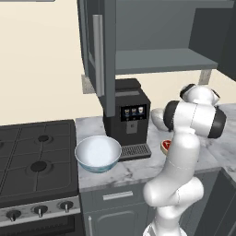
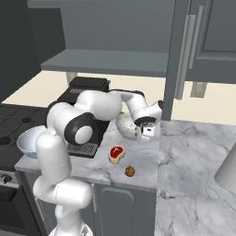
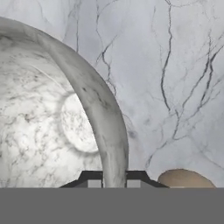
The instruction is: Pick both bowls and place them on the counter. Then place the steak in one bowl and place the cookie dough ball in the other bowl.
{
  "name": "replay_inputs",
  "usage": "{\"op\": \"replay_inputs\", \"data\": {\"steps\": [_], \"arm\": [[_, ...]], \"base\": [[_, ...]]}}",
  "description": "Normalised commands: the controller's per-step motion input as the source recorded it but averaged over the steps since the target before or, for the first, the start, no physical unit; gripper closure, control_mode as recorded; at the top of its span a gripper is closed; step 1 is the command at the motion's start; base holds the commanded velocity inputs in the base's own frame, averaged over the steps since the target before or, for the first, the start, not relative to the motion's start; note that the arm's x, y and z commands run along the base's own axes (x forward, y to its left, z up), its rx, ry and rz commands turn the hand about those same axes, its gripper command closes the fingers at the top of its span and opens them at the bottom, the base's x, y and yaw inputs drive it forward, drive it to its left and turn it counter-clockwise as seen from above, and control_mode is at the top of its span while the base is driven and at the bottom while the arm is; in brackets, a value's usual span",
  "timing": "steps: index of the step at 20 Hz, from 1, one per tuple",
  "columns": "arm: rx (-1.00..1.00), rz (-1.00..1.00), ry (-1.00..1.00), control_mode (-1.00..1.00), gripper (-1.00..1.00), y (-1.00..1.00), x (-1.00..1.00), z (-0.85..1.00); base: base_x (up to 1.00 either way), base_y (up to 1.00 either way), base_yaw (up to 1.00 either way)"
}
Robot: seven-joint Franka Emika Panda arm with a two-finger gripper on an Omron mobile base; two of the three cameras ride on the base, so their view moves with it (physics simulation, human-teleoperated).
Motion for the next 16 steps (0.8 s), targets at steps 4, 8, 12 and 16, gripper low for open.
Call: {"op": "replay_inputs", "data": {"steps": [4, 8, 12, 16], "arm": [[-0.07, 0.03, -0.12, -1.00, 1.00, 0.00, 0.08, -0.27], [-0.12, 0.00, -0.14, -1.00, 1.00, 0.02, 0.02, -0.25], [-0.10, 0.00, -0.09, -1.00, 1.00, 0.09, 0.02, -0.20], [-0.10, 0.00, -0.05, -1.00, 1.00, 0.10, 0.03, -0.12]], "base": [[0.00, 0.00, 0.00], [0.00, 0.00, 0.00], [0.00, 0.00, 0.00], [0.00, 0.00, 0.00]]}}
